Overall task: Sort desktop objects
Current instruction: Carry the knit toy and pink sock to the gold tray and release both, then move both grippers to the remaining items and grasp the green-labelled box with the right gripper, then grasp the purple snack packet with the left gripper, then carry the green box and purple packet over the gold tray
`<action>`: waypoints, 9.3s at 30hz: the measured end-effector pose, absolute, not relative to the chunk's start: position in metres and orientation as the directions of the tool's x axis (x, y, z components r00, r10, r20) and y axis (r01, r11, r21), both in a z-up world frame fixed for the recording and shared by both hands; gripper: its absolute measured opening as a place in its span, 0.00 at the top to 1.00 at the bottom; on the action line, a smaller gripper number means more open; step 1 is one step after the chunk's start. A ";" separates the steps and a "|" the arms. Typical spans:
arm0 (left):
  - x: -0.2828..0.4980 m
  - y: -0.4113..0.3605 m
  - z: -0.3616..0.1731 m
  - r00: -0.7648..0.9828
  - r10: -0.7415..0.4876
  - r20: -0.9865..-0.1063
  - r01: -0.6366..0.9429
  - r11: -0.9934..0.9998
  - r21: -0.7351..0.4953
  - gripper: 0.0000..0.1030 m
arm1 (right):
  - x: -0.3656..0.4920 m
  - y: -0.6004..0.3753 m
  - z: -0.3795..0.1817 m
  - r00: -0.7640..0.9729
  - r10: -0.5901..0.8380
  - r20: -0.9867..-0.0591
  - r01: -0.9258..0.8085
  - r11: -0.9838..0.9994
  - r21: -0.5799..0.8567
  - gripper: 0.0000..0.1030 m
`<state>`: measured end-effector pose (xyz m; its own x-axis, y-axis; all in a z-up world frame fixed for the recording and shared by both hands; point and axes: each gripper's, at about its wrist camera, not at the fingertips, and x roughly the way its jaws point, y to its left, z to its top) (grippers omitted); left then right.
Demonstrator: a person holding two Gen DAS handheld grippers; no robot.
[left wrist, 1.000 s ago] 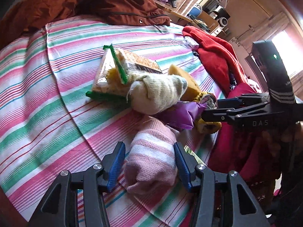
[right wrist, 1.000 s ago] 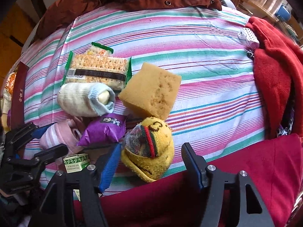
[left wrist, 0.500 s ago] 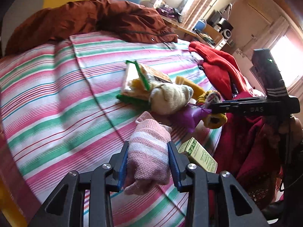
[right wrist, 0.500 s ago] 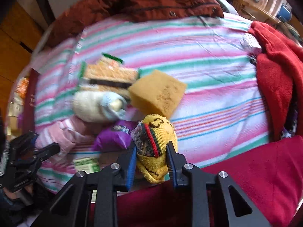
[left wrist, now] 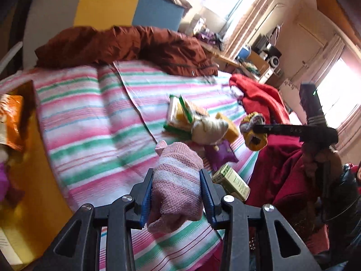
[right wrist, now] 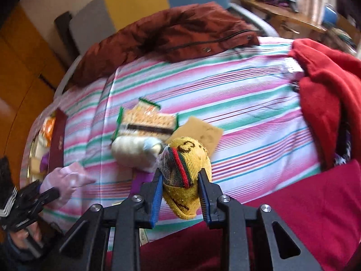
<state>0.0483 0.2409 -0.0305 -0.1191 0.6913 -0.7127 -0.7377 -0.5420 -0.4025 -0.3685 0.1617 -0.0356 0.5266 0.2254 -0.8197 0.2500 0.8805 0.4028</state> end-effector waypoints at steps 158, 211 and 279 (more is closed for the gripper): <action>0.038 0.201 -0.016 -0.263 0.587 -0.765 -0.709 -0.656 -0.260 0.51 | -0.346 0.277 -0.070 0.256 0.334 -0.907 -0.231 0.933 0.278 0.71; 0.058 0.387 -0.093 0.126 0.425 -0.896 -0.837 -0.439 -0.326 0.44 | -0.394 0.300 -0.057 0.497 0.356 -0.792 -0.270 0.930 0.248 0.71; 0.021 0.101 0.020 -0.595 0.429 -0.680 -0.511 -0.855 -0.092 0.49 | -0.313 0.395 0.043 0.553 0.532 -0.641 -0.380 0.846 0.375 0.71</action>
<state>0.0212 0.1012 0.0195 -0.5951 0.4290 -0.6795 -0.5107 -0.8548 -0.0924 -0.3134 0.3948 0.0431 0.5530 0.5324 -0.6409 -0.3796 0.8457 0.3749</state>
